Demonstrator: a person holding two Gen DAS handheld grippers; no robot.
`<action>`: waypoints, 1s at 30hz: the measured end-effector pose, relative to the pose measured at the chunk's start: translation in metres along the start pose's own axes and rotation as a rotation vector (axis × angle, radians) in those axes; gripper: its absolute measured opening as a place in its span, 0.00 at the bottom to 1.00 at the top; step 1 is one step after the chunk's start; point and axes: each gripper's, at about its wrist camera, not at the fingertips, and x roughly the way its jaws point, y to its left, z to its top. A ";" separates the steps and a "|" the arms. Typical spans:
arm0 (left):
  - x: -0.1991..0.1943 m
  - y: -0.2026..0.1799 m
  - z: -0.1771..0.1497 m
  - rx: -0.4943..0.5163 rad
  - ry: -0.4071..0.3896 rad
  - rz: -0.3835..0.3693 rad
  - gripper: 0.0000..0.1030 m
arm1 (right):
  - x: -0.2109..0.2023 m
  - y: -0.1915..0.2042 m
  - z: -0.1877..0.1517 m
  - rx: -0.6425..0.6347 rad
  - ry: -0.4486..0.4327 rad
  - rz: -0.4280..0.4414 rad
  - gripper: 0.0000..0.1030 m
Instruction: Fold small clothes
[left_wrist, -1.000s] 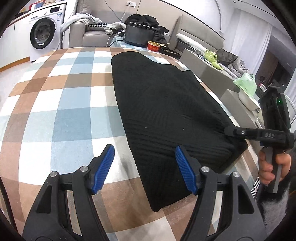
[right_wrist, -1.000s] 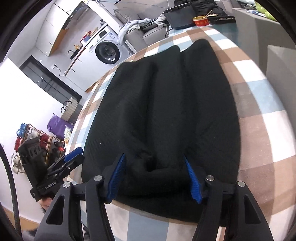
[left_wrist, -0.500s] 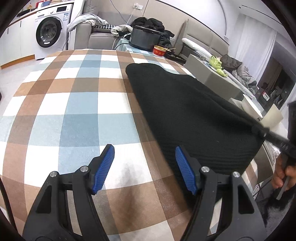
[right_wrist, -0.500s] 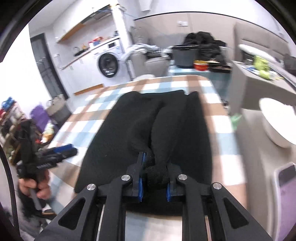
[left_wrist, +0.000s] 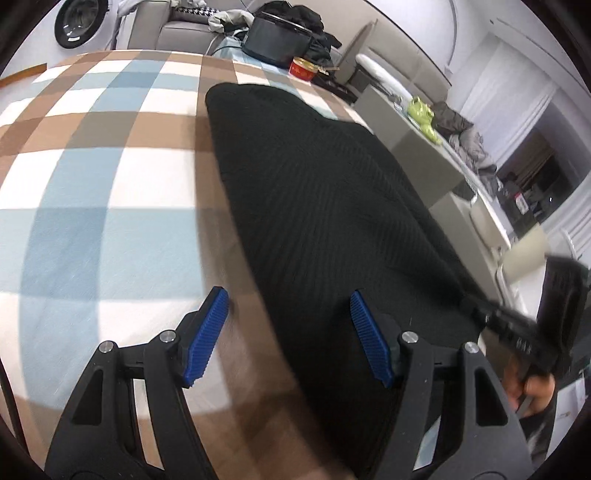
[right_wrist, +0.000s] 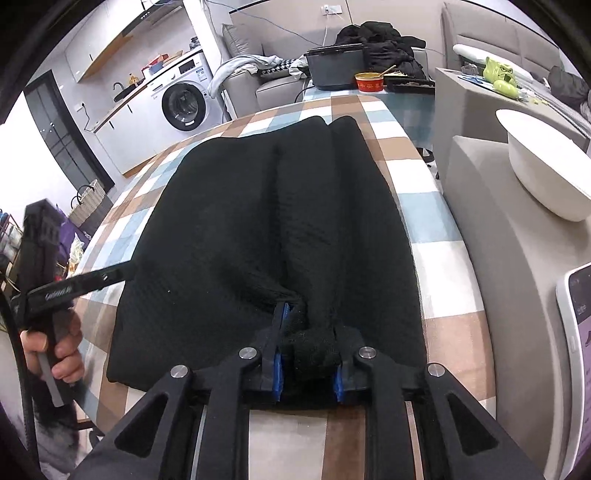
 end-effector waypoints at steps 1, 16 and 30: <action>0.004 -0.002 0.003 -0.008 -0.007 -0.003 0.54 | 0.001 0.000 0.000 0.000 -0.001 0.003 0.19; -0.019 0.028 0.011 -0.015 -0.090 0.061 0.17 | 0.025 0.024 -0.002 -0.027 0.023 0.091 0.19; -0.093 0.100 0.011 -0.067 -0.145 0.257 0.20 | 0.061 0.123 0.012 -0.143 0.006 0.271 0.18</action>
